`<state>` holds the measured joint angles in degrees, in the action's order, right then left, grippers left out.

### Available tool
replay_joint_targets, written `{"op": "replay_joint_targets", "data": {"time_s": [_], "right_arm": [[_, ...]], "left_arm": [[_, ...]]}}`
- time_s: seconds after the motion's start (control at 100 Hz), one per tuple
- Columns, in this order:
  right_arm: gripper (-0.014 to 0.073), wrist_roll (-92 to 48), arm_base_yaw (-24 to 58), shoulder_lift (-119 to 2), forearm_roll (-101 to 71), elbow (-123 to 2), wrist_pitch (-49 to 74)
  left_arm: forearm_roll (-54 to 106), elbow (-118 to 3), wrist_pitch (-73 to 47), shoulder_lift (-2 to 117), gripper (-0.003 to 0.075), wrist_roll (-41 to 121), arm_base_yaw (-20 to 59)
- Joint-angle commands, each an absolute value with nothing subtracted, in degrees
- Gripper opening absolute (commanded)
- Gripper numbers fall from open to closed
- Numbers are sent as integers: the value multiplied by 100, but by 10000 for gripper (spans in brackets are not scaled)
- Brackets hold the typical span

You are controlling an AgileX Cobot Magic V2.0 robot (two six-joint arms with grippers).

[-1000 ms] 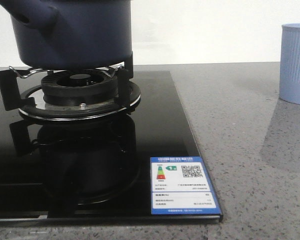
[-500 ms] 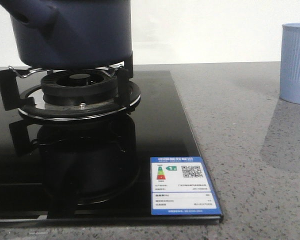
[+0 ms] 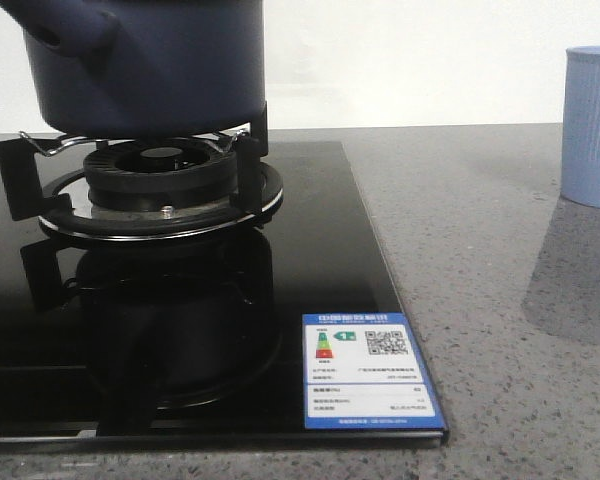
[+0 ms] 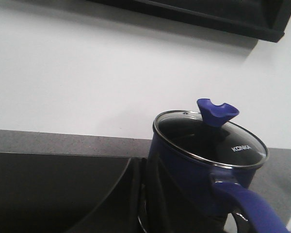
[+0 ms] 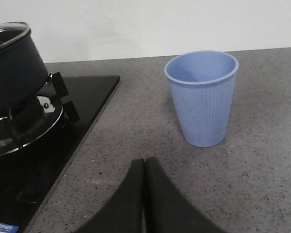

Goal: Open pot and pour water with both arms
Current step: 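Move the left gripper to the blue lid knob and grasp it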

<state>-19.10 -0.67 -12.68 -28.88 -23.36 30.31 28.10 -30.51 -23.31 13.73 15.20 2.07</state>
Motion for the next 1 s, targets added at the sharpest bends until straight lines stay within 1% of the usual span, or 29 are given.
{"op": "replay_joint_targets", "data": {"time_s": [0.0,0.13,0.2,0.25,0.27,0.32,0.34,0.37,0.41,0.45,0.46,0.48,0.49,0.53,0.56,0.6,0.63,0.77,0.87,0.99], "right_arm": [[-60,-2073,71,-1646,-2859,-2680,2782],[-60,-2170,189,-1861,-2825,-2717,2806],[-59,-2200,189,-1885,-2825,-2717,2806],[-55,-2200,189,-1885,-2825,-2717,2806],[-51,-2210,189,-1885,-2825,-2717,2806],[-5,-2205,189,-1885,-2825,-2717,2806],[13,-2205,189,-1885,-2825,-2717,2806],[74,-2205,189,-1885,-2848,-2717,2806],[155,-2205,189,-1885,-2892,-2717,2796],[275,-2205,189,-1885,-2921,-2717,2787],[319,-2205,189,-1885,-2921,-2717,2787],[365,-2205,189,-1885,-2921,-2717,2771],[409,-2205,189,-1885,-2921,-2717,2759],[529,-2205,189,-1885,-2921,-2717,2758],[591,-2205,189,-1885,-2925,-2717,2758],[654,-2205,189,-1885,-2925,-2717,2758],[676,-2205,189,-1885,-2934,-2717,2758],[669,-2205,189,-1885,-3006,-2717,2758],[669,-2205,189,-1885,-3065,-2717,2758],[669,-2205,189,-1885,-3084,-2717,2758]], "left_arm": [[2905,-3508,-2174,1773,-15,1704,415],[2972,-3611,-2174,2125,-15,1753,759],[3011,-3611,-2161,2250,4,1852,964],[3063,-3611,-2116,2329,45,1852,1114],[3107,-3611,-2066,2368,76,1852,1199],[3232,-3611,-1979,2461,128,1852,1326],[3276,-3611,-1904,2507,167,1861,1411],[3288,-3611,-1853,2566,197,1861,1497],[3288,-3611,-1732,2660,263,1861,1606],[3288,-3611,-1627,2742,335,1861,1734],[3288,-3611,-1604,2777,349,1861,1756],[3288,-3611,-1546,2807,387,1861,1819],[3288,-3611,-1502,2862,413,1861,1861],[3288,-3611,-1382,2952,475,1861,1965],[3288,-3611,-1253,3050,529,1861,2071],[3288,-3611,-1110,3157,564,1866,2180],[3288,-3611,-993,3251,577,1866,2292],[3238,-3611,-305,3842,567,1866,2746],[3212,-3626,409,4318,567,1875,3041],[2903,-3820,981,4935,567,1875,3297]]}}
